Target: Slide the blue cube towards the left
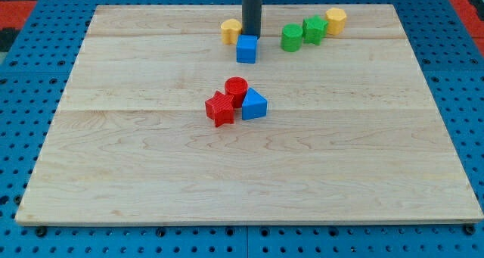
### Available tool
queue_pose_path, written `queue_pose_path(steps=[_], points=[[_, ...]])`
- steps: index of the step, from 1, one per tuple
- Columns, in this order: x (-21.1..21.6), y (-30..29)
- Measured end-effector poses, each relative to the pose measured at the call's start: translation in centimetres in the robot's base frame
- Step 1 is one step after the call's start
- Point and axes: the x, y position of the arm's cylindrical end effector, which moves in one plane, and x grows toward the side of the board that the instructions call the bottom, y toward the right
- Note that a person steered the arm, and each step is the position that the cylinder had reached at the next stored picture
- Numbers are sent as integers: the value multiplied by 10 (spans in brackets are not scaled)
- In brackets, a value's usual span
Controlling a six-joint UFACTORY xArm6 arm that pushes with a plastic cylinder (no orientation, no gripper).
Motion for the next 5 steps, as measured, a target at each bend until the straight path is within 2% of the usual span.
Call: queue_pose_path(steps=[1, 2, 3, 5], points=[[13, -13], [33, 42], [56, 36], [56, -25]])
